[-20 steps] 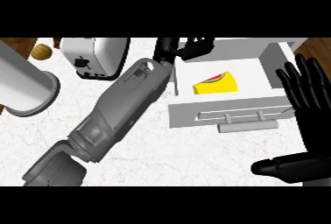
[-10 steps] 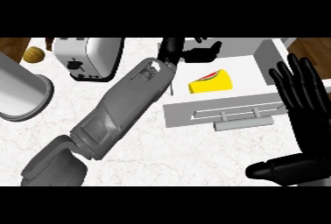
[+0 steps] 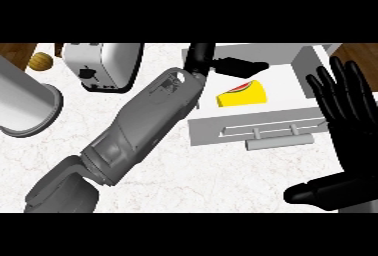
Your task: Pick up the cup, place it into the drawer and close the drawer
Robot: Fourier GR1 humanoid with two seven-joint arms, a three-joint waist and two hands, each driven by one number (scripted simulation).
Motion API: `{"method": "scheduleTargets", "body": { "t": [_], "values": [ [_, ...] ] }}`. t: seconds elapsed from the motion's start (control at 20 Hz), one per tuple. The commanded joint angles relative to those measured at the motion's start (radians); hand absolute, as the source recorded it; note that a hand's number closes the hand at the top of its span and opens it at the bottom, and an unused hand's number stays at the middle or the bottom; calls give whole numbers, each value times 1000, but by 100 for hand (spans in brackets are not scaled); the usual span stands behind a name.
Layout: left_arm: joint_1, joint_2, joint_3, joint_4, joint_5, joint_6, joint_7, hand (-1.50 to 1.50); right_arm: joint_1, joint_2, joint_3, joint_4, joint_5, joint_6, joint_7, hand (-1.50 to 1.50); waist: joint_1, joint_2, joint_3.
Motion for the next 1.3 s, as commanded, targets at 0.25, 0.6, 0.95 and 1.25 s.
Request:
{"method": "scheduleTargets", "body": {
  "t": [0.25, 0.6, 0.95, 1.25],
  "values": [
    [23, 0, 67, -113, 114, -46, -66, -150, 56, -21, -29, -53, -74, 34, 25, -150, 67, -20, -1],
    [119, 108, 151, -242, 105, -63, -27, -150, 116, -165, -59, -129, -60, 168, 50, 150, 109, -32, -2],
    [392, 228, 141, -529, 106, -31, 11, -150, 127, -191, -7, -74, 117, 192, 17, 150, 144, -35, -2],
    [612, 404, 166, -802, 116, -36, 114, -150, 156, -183, 43, -75, 222, 183, 22, 150, 133, -32, -1]
  ]
}}
